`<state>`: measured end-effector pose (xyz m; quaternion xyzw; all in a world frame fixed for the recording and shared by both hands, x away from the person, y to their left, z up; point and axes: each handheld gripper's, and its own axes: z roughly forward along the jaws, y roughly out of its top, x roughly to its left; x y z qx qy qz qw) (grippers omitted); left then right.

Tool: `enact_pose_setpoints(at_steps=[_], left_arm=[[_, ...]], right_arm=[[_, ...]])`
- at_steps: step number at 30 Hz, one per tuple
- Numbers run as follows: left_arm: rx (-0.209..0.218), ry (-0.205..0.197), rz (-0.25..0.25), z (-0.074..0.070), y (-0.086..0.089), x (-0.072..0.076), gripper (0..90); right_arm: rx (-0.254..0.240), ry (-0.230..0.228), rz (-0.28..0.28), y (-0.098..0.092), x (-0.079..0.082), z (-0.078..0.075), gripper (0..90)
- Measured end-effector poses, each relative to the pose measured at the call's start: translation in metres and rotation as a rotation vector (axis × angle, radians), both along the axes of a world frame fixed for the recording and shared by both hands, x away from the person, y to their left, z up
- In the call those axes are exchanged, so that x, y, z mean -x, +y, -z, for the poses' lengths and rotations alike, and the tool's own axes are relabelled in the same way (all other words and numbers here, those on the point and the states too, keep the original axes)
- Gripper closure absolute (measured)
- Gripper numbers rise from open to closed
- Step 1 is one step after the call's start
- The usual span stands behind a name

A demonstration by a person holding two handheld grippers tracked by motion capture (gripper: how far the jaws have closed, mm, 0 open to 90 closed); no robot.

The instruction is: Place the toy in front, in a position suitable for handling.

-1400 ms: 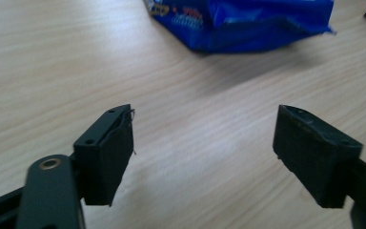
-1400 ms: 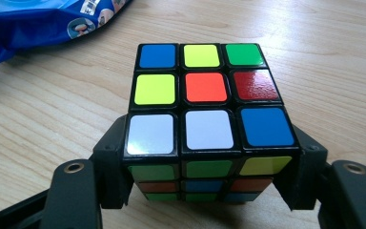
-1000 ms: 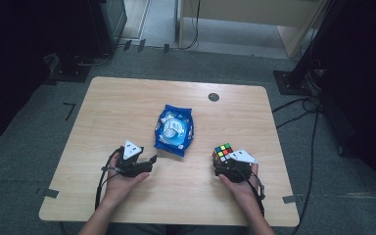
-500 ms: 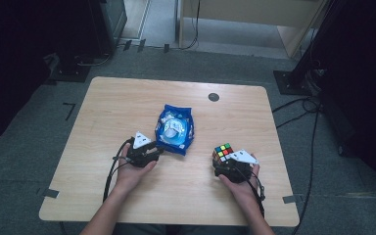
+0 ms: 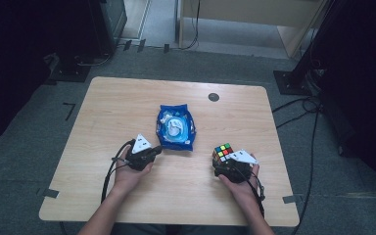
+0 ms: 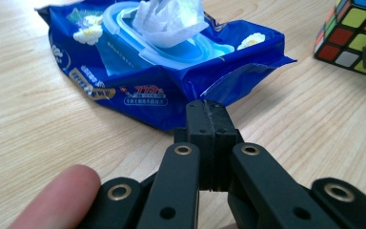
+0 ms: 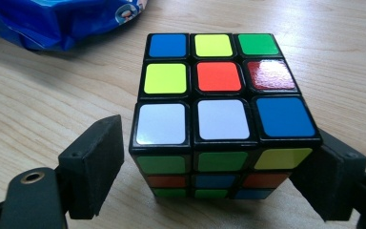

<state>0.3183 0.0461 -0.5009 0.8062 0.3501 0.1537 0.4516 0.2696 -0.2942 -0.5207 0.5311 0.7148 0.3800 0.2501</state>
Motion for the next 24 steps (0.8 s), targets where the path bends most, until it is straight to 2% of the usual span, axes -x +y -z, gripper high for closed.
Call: enact_pose_setpoints(at_steps=[7, 10, 11, 12, 13, 21, 22, 23, 24], left_arm=[[-0.007, -0.005, -0.004, -0.002, 0.016, 0.009, 90.0], [-0.008, -0.004, -0.010, 0.000, 0.032, 0.022, 90.0], [-0.008, -0.004, -0.010, 0.000, 0.032, 0.022, 90.0], [-0.013, -0.009, -0.014, -0.001, 0.041, 0.030, 90.0], [-0.013, -0.009, -0.014, -0.001, 0.041, 0.030, 90.0], [0.004, -0.026, -0.041, -0.010, 0.079, 0.062, 90.0], [0.021, -0.025, -0.025, -0.009, 0.083, 0.066, 90.0], [0.038, -0.003, -0.013, -0.008, 0.083, 0.065, 90.0], [0.038, -0.003, -0.013, -0.008, 0.083, 0.065, 90.0]], right_arm=[[-0.001, 0.004, -0.003, 0.000, 0.000, 0.000, 17.6], [0.000, 0.003, -0.004, 0.000, 0.000, 0.000, 17.6], [0.000, 0.003, -0.004, 0.000, 0.000, 0.000, 17.6], [0.000, 0.003, -0.005, 0.001, 0.000, 0.000, 17.6], [0.000, 0.003, -0.005, 0.001, 0.000, 0.000, 17.6], [0.007, 0.001, 0.000, 0.001, 0.000, 0.000, 17.7], [0.004, 0.001, -0.001, 0.001, 0.000, 0.000, 17.7], [0.001, 0.002, 0.000, 0.001, 0.000, 0.000, 17.7], [0.001, 0.002, 0.000, 0.001, 0.000, 0.000, 17.7]])
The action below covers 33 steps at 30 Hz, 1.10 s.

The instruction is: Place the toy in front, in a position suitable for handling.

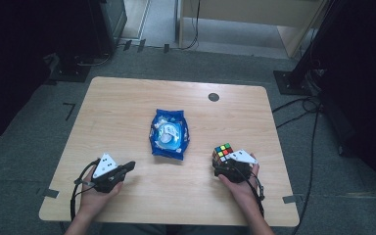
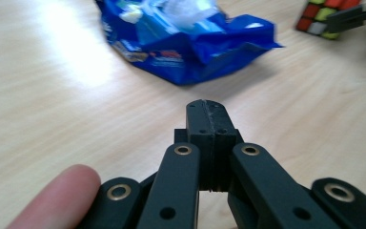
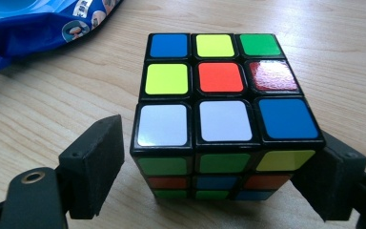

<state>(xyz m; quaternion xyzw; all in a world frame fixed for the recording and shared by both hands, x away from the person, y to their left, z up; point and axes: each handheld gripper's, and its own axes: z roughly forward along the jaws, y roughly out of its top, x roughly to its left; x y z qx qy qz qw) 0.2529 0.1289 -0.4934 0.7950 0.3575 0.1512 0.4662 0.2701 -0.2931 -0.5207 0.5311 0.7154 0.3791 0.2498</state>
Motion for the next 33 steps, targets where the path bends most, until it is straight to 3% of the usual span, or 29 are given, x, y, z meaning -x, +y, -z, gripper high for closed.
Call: enact_pose_setpoints(at_steps=[1, 2, 4, 6, 8, 15, 21, 24, 25, 26, 27, 28, 33], left_arm=[[0.010, 0.010, -0.003, 0.001, -0.002, -0.001, 90.0], [0.028, 0.016, -0.017, 0.004, -0.008, -0.003, 78.4], [0.037, 0.023, -0.021, 0.004, -0.013, -0.006, 70.1], [0.037, 0.039, -0.012, 0.005, -0.022, -0.011, 61.7], [0.000, 0.033, -0.011, 0.007, -0.036, -0.017, 56.5], [0.024, 0.032, -0.023, 0.003, -0.046, -0.029, 53.5], [0.028, 0.051, -0.040, 0.002, -0.052, -0.038, 53.9], [0.025, 0.067, -0.039, 0.006, -0.057, -0.041, 54.9], [0.025, 0.067, -0.039, 0.006, -0.057, -0.041, 55.3], [0.022, 0.070, -0.038, 0.007, -0.058, -0.042, 55.5], [0.020, 0.071, -0.037, 0.008, -0.059, -0.042, 55.5], [0.018, 0.076, -0.041, 0.008, -0.060, -0.042, 55.8], [0.023, 0.088, -0.052, 0.009, -0.059, -0.045, 56.3]], right_arm=[[0.000, 0.001, 0.000, 0.000, 0.000, 0.000, 17.7], [0.000, 0.002, 0.003, 0.000, 0.000, 0.000, 17.7], [0.002, -0.002, 0.008, 0.000, 0.000, 0.000, 17.7], [0.012, -0.015, 0.023, 0.000, 0.001, -0.001, 17.6], [0.010, -0.040, 0.040, -0.001, 0.004, -0.007, 17.4], [0.020, -0.127, 0.021, 0.011, 0.017, -0.031, 16.4], [0.010, -0.196, -0.013, 0.034, 0.028, -0.054, 16.7], [-0.030, -0.176, -0.101, 0.054, 0.027, -0.058, 23.8], [-0.030, -0.176, -0.101, 0.054, 0.027, -0.058, 23.8], [-0.050, -0.154, -0.147, 0.065, 0.023, -0.054, 28.7], [-0.050, -0.154, -0.147, 0.065, 0.023, -0.054, 28.7], [-0.079, -0.122, -0.188, 0.078, 0.017, -0.048, 33.4], [-0.101, -0.068, -0.224, 0.099, 0.006, -0.033, 41.4]])
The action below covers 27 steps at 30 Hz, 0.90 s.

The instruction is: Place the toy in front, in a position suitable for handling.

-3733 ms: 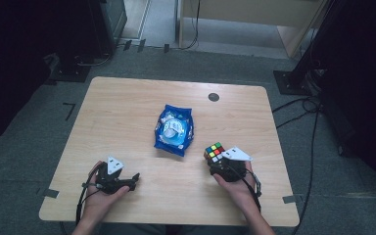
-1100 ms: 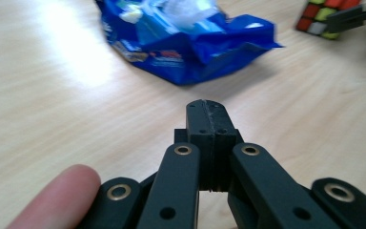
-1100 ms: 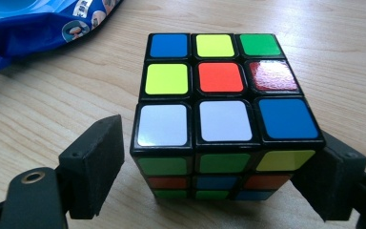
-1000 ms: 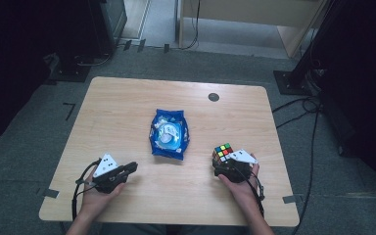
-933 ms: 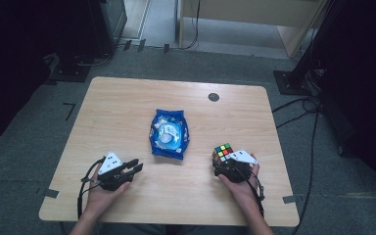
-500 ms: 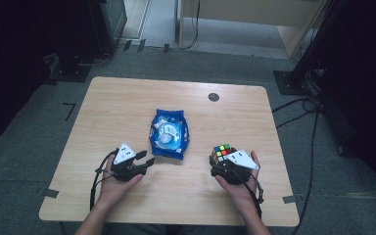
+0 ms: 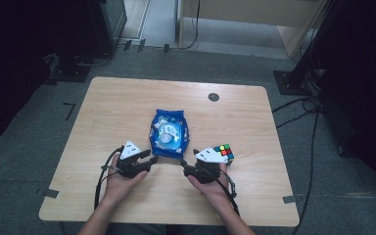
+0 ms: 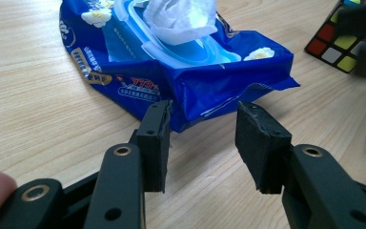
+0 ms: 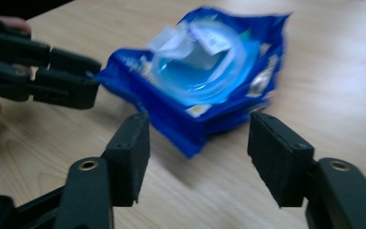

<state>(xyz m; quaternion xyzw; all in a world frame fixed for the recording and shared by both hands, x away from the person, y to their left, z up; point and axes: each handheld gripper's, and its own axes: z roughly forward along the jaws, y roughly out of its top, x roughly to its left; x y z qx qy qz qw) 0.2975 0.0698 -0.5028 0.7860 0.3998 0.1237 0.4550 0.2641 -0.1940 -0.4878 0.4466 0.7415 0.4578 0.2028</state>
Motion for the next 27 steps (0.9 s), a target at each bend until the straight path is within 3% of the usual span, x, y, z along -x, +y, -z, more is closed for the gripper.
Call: enact_pose_setpoints(at_steps=[1, 4, 5, 8, 9, 11, 15, 21, 27], left_arm=[[-0.002, 0.002, -0.003, 0.000, 0.000, 0.000, 56.8], [-0.002, 0.004, -0.003, 0.001, 0.000, -0.001, 57.7], [-0.003, 0.003, -0.002, 0.001, 0.000, -0.001, 58.0], [-0.001, 0.003, -0.001, 0.002, -0.001, -0.002, 58.6], [-0.001, -0.001, 0.004, 0.003, -0.002, -0.002, 58.8], [-0.009, -0.012, 0.004, 0.003, -0.003, -0.002, 58.0], [0.005, -0.011, 0.006, 0.003, -0.001, -0.003, 58.0], [-0.016, -0.019, 0.020, 0.000, 0.006, 0.003, 57.7], [-0.042, -0.023, 0.025, -0.001, 0.023, 0.023, 57.3]], right_arm=[[0.005, 0.039, -0.013, 0.010, -0.006, 0.008, 42.1], [0.021, 0.076, -0.006, 0.016, -0.012, 0.016, 42.7], [0.021, 0.109, 0.006, 0.019, -0.017, 0.023, 44.7], [0.024, 0.119, 0.003, 0.021, -0.021, 0.027, 48.6], [0.025, 0.108, -0.027, 0.024, -0.022, 0.027, 57.6], [0.055, 0.081, -0.034, 0.028, -0.021, 0.026, 60.3], [0.060, 0.075, -0.040, 0.029, -0.023, 0.025, 61.8], [0.065, 0.072, -0.083, 0.032, -0.019, 0.022, 61.8], [0.060, 0.069, -0.133, 0.046, -0.006, 0.020, 60.1]])
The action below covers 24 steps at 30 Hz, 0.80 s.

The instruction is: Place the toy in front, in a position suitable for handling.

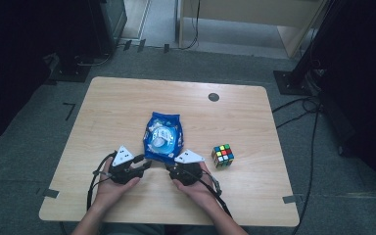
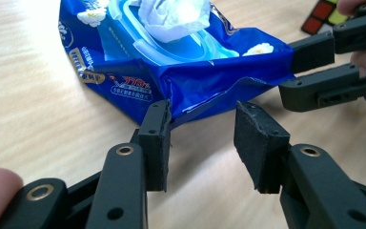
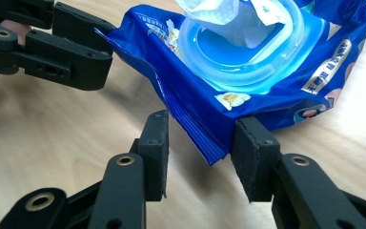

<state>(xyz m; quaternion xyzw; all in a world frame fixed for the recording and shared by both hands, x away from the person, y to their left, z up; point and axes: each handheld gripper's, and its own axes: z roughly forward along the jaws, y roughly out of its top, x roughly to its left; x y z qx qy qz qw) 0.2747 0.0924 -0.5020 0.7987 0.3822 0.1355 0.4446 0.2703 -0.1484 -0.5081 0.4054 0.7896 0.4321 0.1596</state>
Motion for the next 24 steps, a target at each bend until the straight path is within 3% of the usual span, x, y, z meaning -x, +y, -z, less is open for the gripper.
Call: enact_pose_setpoints(at_steps=[7, 11, 13, 15, 16, 18, 22, 24], left_arm=[[0.011, -0.002, -0.001, -0.003, 0.012, 0.026, 57.1], [-0.011, -0.009, 0.028, -0.003, 0.017, 0.040, 55.7], [-0.010, -0.011, 0.033, -0.004, 0.022, 0.042, 46.4], [0.018, -0.027, -0.012, -0.006, 0.036, 0.040, 41.4], [0.018, -0.027, -0.012, -0.006, 0.036, 0.040, 38.8], [0.062, -0.013, -0.069, -0.006, 0.047, 0.033, 33.8], [0.041, 0.011, -0.207, 0.001, 0.062, 0.017, 29.3], [0.025, 0.056, -0.278, 0.006, 0.068, 0.009, 28.1]], right_arm=[[-0.002, 0.010, -0.055, 0.008, 0.018, -0.003, 59.9], [0.011, 0.012, -0.095, 0.010, 0.027, -0.005, 58.6], [0.020, 0.008, -0.107, 0.008, 0.029, -0.007, 54.2], [0.010, 0.004, -0.097, -0.002, 0.032, -0.013, 49.1], [0.010, 0.004, -0.097, -0.002, 0.032, -0.013, 49.1], [-0.022, -0.006, -0.064, -0.016, 0.029, -0.023, 46.7], [-0.053, -0.012, -0.022, -0.025, 0.022, -0.033, 44.3], [-0.057, -0.015, -0.009, -0.023, 0.019, -0.036, 43.6]])
